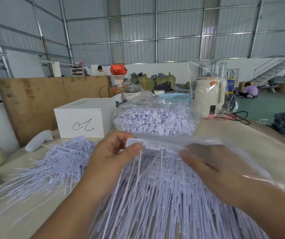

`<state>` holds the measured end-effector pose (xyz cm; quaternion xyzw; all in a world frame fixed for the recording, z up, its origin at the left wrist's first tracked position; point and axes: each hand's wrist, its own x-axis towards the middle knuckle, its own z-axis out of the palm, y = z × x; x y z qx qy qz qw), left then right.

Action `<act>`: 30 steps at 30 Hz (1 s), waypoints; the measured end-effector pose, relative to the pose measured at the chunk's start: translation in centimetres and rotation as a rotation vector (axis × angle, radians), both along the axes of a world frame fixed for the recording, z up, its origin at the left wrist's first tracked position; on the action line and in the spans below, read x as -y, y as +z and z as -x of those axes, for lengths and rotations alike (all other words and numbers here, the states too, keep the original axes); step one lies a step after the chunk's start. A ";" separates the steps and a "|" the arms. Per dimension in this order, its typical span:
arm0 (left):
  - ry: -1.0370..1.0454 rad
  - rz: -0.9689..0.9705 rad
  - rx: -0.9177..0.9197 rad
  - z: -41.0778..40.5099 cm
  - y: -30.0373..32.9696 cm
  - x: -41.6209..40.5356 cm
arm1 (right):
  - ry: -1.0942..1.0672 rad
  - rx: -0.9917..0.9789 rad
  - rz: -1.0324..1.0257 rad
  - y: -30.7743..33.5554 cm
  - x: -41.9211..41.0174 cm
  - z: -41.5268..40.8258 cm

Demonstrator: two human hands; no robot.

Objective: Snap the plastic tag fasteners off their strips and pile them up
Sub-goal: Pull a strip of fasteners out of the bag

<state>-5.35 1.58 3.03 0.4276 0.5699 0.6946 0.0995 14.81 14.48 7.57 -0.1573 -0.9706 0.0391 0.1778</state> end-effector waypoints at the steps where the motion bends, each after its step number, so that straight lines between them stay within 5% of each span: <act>1: 0.001 -0.002 0.026 0.1 0.0 0.0 | 0.005 -0.133 0.098 -1.0 0.2 1.1; 3: 0.005 0.031 0.027 0.2 -0.1 0.1 | -0.086 -0.095 -0.018 -1.5 -0.4 0.9; 5: 0.012 0.100 -0.019 0.3 -0.1 0.0 | 0.044 -0.257 0.075 -2.2 0.3 1.5; 11: 0.035 0.235 -0.120 -0.1 -0.5 -0.6 | 0.470 -0.579 1.092 -1.5 -0.2 1.5; 16: 0.062 0.263 -0.134 -1.6 -1.4 -1.4 | 0.892 -0.461 1.505 -2.0 -0.6 1.8; 18: 0.040 0.284 -0.150 -2.6 -1.8 -1.9 | 0.807 -0.452 1.382 -2.5 -0.3 2.2; 22: -0.074 0.282 -0.118 -4.1 -2.4 -2.3 | 0.380 -0.480 0.457 -3.9 0.7 2.9; 24: -0.095 0.285 -0.104 -4.3 -2.7 -2.2 | 0.323 -0.543 0.361 -4.6 1.1 3.2; 28: -0.173 0.297 0.012 -4.0 -2.5 -2.1 | 0.193 -0.652 0.565 -5.3 0.6 3.7; 30: -0.213 0.299 -0.024 -3.6 -2.4 -2.1 | 0.122 -0.578 0.379 -5.3 0.0 3.6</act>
